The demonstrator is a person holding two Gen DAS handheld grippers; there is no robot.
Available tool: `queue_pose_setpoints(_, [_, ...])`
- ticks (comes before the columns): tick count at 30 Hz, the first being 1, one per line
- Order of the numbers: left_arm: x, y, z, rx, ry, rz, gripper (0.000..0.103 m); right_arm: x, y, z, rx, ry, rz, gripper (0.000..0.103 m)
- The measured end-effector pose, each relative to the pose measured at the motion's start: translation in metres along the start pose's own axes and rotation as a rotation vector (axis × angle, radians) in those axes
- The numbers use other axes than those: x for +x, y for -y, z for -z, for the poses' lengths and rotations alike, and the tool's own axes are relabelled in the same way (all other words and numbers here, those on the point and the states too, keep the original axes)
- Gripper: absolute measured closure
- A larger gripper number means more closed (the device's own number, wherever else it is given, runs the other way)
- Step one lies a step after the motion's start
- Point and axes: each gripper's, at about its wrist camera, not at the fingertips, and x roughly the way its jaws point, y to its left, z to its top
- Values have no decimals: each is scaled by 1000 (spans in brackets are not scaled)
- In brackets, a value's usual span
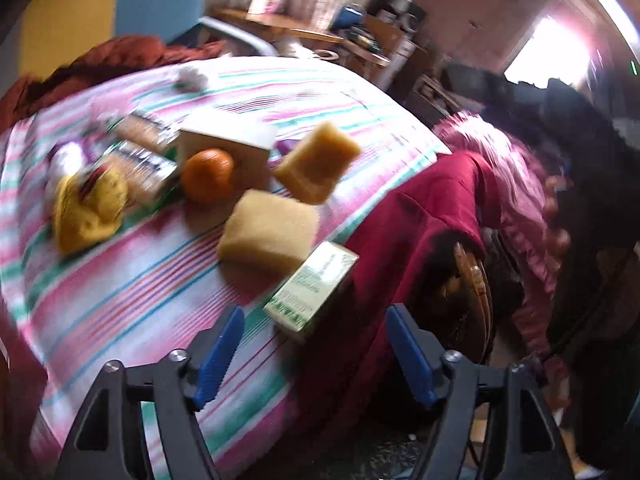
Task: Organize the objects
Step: 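Move left gripper to the green-white medicine box while right gripper approaches a yellow sponge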
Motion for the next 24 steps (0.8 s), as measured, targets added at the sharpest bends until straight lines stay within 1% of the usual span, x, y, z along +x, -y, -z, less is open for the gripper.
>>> queue_pose_setpoints(1, [8, 3, -2, 22, -27, -7, 27, 1, 1, 0, -1, -1, -5, 0])
queue_pose_setpoints(3, [18, -1, -4, 9, -55, 3, 27, 1, 3, 1, -6, -7, -9, 0])
queue_pose_setpoints(4, [21, -5, -5, -19, -68, 10, 27, 1, 4, 2, -10, -10, -10, 0])
queue_pose_setpoints(6, [23, -13, -6, -90, -76, 46, 25, 2, 6, 5, -12, -13, -8, 0])
queue_pose_setpoints(7, [25, -17, -6, -142, -80, 80, 21, 2, 7, 6, -14, -13, -4, 0])
queue_pose_setpoints(8, [27, -22, -6, -195, -85, 100, 20, 3, 9, 8, -16, -15, -1, 0])
queue_pose_setpoints(9, [28, -25, -6, -235, -85, 102, 20, 4, 11, 8, -17, -17, 1, 0])
queue_pose_setpoints(12, [29, -28, -5, -307, -82, 115, 18, 7, 16, 9, -15, -24, 7, 0])
queue_pose_setpoints(13, [27, -26, -5, -310, -68, 107, 17, 8, 17, 10, -13, -26, 9, 0])
queue_pose_setpoints(14, [24, -20, -7, -269, -48, 79, 15, 9, 18, 10, -10, -29, 9, 0])
queue_pose_setpoints(16, [24, -7, -11, -164, -33, 10, 14, 12, 19, 11, -4, -38, 9, 0])
queue_pose_setpoints(17, [26, -3, -11, -134, -40, 1, 14, 13, 20, 12, -3, -41, 8, 0])
queue_pose_setpoints(21, [42, -9, -4, -85, -108, -3, 14, 13, 20, 13, -8, -45, 5, 0])
queue_pose_setpoints(22, [47, -12, -4, -88, -126, 8, 14, 13, 21, 14, -5, -47, 5, 0])
queue_pose_setpoints(24, [51, -18, -1, -110, -128, 19, 14, 15, 22, 14, -3, -53, 6, 0])
